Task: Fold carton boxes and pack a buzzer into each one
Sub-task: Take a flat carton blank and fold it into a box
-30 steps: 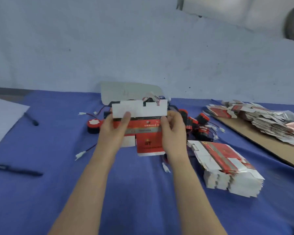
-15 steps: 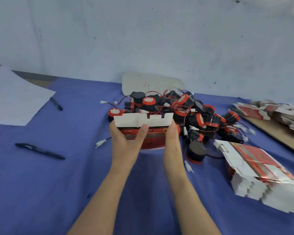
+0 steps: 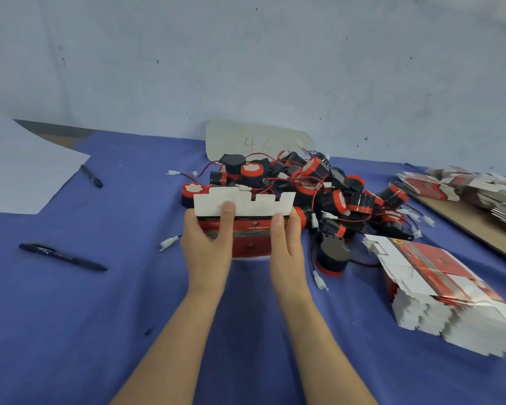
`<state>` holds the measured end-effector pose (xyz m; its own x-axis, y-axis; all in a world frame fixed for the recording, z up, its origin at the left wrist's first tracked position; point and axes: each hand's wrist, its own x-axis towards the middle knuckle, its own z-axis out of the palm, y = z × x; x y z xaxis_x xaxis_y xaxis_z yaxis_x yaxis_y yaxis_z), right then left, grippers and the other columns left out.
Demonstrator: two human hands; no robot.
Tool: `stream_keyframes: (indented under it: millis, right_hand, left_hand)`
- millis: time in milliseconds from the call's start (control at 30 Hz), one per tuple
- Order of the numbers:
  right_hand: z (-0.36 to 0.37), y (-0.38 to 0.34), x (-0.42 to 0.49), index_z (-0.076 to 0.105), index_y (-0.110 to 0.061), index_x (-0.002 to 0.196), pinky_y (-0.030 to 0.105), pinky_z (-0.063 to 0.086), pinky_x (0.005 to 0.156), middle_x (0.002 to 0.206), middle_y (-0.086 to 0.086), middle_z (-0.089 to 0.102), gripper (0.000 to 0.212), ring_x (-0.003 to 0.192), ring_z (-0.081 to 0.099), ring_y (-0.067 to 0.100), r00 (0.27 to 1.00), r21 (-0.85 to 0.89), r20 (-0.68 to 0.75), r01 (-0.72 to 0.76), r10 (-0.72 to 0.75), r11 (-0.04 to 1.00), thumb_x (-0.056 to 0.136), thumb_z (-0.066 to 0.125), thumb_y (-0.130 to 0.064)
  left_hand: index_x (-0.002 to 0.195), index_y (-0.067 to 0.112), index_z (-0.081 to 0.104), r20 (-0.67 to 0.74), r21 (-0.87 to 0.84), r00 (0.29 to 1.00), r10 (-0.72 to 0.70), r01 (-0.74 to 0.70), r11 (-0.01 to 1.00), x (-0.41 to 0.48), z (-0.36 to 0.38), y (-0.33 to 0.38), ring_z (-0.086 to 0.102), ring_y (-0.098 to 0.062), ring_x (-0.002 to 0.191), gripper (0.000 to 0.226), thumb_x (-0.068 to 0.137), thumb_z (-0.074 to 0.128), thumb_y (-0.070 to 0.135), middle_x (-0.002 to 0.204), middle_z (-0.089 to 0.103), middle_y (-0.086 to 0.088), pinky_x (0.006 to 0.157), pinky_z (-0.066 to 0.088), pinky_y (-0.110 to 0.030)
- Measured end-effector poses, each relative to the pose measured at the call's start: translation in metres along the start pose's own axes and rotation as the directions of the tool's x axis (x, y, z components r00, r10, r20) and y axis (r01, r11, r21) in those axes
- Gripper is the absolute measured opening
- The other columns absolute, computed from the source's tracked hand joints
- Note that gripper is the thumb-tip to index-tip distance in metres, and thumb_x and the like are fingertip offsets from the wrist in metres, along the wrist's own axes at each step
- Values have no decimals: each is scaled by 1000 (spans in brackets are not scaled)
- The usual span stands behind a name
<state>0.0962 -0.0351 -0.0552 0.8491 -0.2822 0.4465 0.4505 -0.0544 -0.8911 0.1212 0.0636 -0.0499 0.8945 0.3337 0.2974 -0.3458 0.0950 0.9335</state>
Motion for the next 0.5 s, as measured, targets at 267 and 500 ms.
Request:
stream_keyframes:
  millis: [267, 500]
  right_hand:
    - [5, -5, -1, 30, -50, 130, 7, 34, 98, 130, -39, 42, 35, 125, 38, -16, 998, -26, -47, 46, -47, 999, 96, 37, -45]
    - [2, -4, 1, 42, -33, 138, 11, 44, 88, 130, -12, 58, 39, 113, 55, -6, 999, -18, -46, -27, 26, 999, 99, 44, -34]
  left_hand:
    - [113, 30, 47, 227, -101, 972, 58, -36, 994, -2, 6, -4, 55, -4, 110, 33, 82, 48, 39, 119, 56, 9, 83, 48, -13]
    - [131, 31, 50, 415, -218, 910, 16, 83, 972, -6, 9, 0, 54, -23, 123, 41, 92, 42, 40, 131, 57, 0, 101, 46, -51]
